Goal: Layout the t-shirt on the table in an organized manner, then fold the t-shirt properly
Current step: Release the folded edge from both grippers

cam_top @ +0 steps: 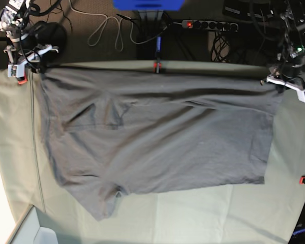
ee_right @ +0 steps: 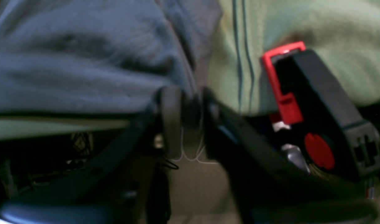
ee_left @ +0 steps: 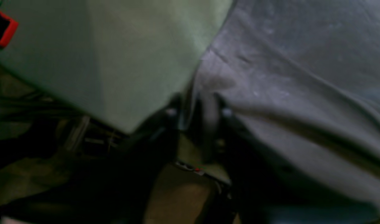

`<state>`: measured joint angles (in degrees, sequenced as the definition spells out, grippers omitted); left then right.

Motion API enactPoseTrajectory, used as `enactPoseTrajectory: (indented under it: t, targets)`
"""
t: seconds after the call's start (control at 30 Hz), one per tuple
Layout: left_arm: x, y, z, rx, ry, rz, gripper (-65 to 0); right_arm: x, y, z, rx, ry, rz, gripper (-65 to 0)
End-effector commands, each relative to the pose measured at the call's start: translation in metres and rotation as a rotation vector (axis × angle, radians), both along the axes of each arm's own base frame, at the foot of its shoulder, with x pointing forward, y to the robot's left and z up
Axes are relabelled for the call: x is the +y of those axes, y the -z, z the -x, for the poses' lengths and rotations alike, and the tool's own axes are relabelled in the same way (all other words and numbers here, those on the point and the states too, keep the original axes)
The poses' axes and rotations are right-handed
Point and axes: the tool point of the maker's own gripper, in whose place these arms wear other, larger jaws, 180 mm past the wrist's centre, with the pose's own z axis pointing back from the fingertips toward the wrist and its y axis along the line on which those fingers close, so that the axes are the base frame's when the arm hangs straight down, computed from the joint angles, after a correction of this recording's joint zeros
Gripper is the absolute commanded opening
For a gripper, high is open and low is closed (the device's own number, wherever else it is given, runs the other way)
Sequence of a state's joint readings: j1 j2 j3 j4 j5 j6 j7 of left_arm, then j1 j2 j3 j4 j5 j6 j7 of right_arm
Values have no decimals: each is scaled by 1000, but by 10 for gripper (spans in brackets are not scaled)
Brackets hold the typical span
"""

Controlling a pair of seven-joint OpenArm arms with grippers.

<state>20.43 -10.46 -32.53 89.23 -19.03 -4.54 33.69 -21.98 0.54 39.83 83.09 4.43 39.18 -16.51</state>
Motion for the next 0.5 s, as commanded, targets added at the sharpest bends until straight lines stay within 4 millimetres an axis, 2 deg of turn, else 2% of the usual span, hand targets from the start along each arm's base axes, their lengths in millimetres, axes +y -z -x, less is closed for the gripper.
enactPoseTrajectory:
  t: [0.0,0.1,0.23,0.37,0.47]
  targets:
    - [6,-12,-7,-37,5,-26,-431,-7,-12,-6,-39,-16,20,-444]
    - [6,-14,-8,-43,5,-29,-333,-11,-16,-8,-49,-14,31,-367]
    - [24,-26,-5,-79,-54,-46,-326,-37,-42,-10,-104,42,101,-315]
    - [43,-57,-16,-198,-158,-56,-326,-50,-68,-31,-188,76,144,-292]
    - [49,-77,-38,-274,-183,-58,-326,-53,-84,-62,-250,56,158,-285]
